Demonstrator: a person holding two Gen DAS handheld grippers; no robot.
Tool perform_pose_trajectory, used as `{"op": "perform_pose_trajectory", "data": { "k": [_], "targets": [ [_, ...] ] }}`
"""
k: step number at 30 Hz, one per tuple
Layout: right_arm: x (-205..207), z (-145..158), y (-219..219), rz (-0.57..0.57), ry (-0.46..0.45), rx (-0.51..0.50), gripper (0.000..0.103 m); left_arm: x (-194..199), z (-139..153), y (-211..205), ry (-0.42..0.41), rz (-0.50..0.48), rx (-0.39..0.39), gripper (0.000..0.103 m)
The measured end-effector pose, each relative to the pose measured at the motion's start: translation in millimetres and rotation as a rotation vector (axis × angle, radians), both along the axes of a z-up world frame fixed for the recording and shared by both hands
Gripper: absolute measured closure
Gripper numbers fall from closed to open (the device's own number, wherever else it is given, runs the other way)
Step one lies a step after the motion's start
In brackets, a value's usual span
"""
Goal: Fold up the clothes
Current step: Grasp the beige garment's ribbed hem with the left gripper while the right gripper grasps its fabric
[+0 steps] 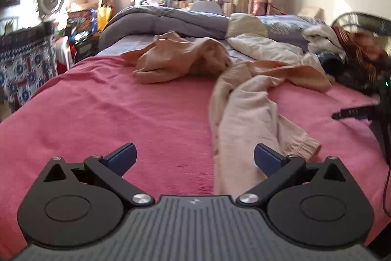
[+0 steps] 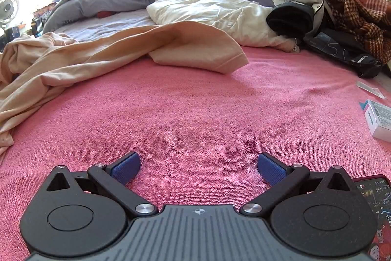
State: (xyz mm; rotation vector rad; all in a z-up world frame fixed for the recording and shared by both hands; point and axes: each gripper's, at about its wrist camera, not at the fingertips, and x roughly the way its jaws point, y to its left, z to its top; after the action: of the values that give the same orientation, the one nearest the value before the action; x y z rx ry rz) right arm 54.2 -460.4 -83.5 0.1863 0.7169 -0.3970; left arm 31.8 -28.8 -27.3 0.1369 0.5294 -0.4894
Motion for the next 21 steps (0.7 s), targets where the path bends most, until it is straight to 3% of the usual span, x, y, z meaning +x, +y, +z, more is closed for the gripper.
{"op": "perform_pose_trajectory", "data": {
  "k": [4, 9, 10, 13, 15, 18, 19, 21],
  "targets": [
    [-0.1, 1.3, -0.5, 0.0, 0.001, 0.001, 0.0, -16.1, -9.3, -38.7, 0.01, -0.073, 0.075, 0.0],
    [-0.7, 0.4, 1.2, 0.0, 0.0, 0.0, 0.0, -25.2, -22.2, -41.1, 0.148, -0.045, 0.048, 0.001],
    [-0.7, 0.5, 1.1, 0.0, 0.0, 0.0, 0.0, -25.8, -21.2, -39.4, 0.158, -0.02, 0.035, 0.006],
    [-1.4, -1.0, 1.1, 0.0, -0.002, -0.001, 0.0, -21.5, -12.6, -25.2, 0.208, 0.063, -0.077, 0.036],
    [-1.6, -2.3, 1.4, -0.001, -0.002, -0.002, 0.0, -15.6, -7.7, -16.0, 0.254, 0.103, -0.153, 0.046],
    [7.1, -2.9, 2.2, -0.032, 0.017, 0.004, 0.0, -7.3, -3.4, -10.1, 0.288, 0.14, -0.206, 0.067],
    [7.8, -2.0, 2.0, -0.037, 0.024, 0.013, 0.0, -5.4, -1.1, -8.7, 0.281, 0.147, -0.217, 0.082],
    [5.1, 3.7, 3.2, -0.026, 0.051, 0.041, 0.0, -1.6, 4.8, -5.4, 0.26, 0.161, -0.239, 0.088]
  ]
}}
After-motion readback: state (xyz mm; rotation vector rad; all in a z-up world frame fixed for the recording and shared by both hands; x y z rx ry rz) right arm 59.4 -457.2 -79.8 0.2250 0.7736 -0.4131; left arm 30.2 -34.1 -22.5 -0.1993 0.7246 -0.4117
